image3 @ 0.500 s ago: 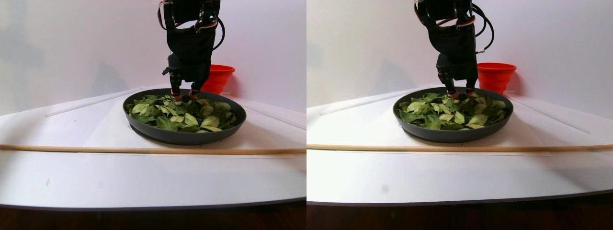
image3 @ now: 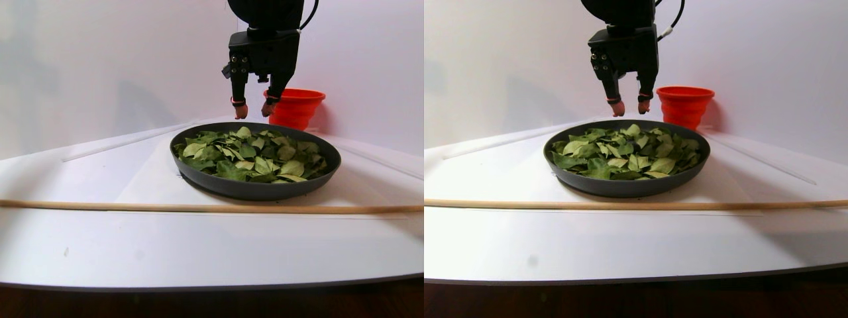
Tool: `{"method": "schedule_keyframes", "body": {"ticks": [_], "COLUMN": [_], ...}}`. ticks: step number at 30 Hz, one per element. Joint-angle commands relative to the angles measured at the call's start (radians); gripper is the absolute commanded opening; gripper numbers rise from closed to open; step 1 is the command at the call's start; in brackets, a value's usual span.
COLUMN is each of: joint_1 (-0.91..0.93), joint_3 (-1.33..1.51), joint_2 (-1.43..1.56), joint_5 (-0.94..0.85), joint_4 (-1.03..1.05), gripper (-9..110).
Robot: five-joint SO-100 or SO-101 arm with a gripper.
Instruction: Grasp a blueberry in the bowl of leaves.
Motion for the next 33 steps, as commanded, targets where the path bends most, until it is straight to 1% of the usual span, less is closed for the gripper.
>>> {"method": "schedule_keyframes", "body": {"ticks": [1,15,33], "joint_1": [0.021,0.009,0.023], "joint_3": [-0.017,-0.029,-0.041], "joint_2": [0.094,0.126,0.040], "joint_5": [-0.003,-0.015,-0.011], "joint_4": [0.002,0.009,-0.029], "gripper": [18,18,18]}}
